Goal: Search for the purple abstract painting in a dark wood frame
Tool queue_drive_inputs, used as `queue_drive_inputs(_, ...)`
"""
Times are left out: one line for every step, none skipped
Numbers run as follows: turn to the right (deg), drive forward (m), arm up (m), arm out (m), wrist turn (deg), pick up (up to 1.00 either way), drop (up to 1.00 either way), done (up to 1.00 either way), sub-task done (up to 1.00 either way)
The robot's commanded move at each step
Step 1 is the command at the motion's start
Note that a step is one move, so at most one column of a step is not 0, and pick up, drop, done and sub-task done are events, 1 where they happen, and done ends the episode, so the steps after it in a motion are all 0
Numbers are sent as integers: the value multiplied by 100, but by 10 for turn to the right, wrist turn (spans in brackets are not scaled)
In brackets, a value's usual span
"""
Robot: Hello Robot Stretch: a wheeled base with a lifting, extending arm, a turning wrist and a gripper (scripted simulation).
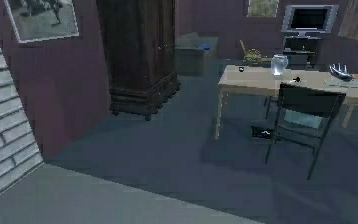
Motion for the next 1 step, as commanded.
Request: queue_drive_inputs(0, 100, 0, 0, 0, 0, 0, 0, 0)
